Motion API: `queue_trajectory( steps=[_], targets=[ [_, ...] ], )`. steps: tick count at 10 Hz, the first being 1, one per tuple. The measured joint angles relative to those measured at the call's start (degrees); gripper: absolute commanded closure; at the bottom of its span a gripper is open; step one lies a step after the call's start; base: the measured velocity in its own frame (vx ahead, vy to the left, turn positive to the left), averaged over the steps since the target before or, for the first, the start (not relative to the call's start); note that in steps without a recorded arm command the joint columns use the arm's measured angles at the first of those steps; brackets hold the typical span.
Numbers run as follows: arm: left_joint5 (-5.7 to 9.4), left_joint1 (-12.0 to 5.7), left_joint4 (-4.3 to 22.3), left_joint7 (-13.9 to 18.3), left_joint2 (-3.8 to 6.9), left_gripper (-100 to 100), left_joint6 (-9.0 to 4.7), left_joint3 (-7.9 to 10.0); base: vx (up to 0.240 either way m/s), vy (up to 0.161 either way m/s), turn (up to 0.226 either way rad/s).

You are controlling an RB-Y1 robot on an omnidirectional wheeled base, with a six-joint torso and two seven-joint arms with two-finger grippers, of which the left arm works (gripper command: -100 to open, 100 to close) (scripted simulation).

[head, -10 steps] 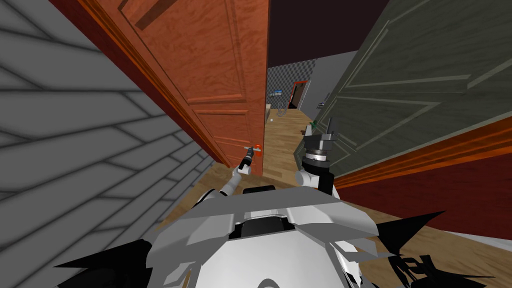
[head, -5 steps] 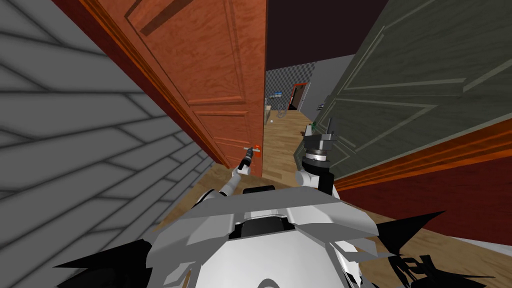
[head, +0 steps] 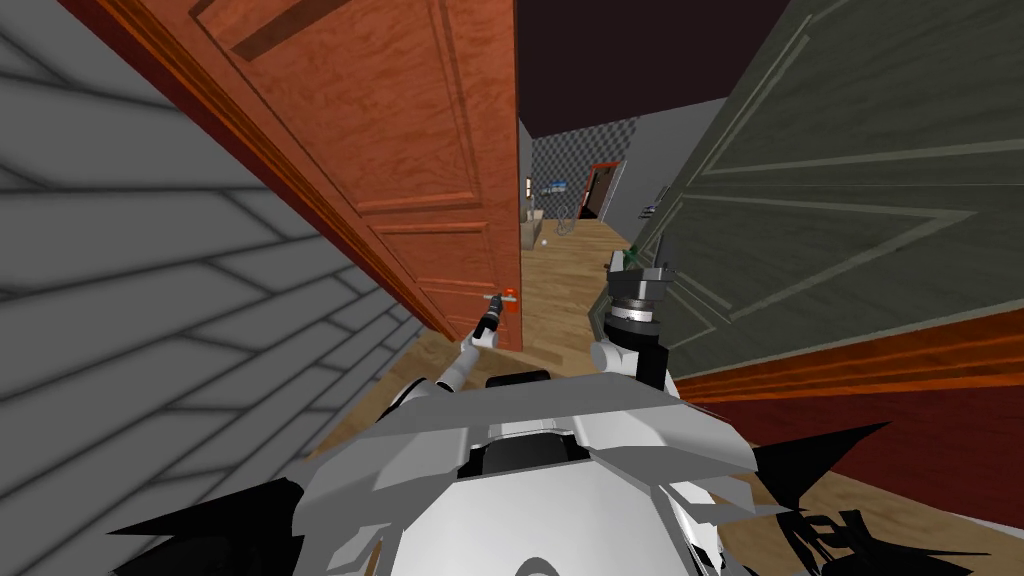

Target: Push the door open

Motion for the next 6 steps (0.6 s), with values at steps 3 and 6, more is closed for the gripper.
queue_trajectory(
  steps=[3,6],
  targets=[
    [0.12,0.05,0.2,-0.6,0.46,100,0.12,1.82,0.143,-0.149,0.059],
    [0.39,-0.89,1.7,-0.8,0.89,100,-0.24,3.83,0.127,-0.129,0.066]
  ],
)
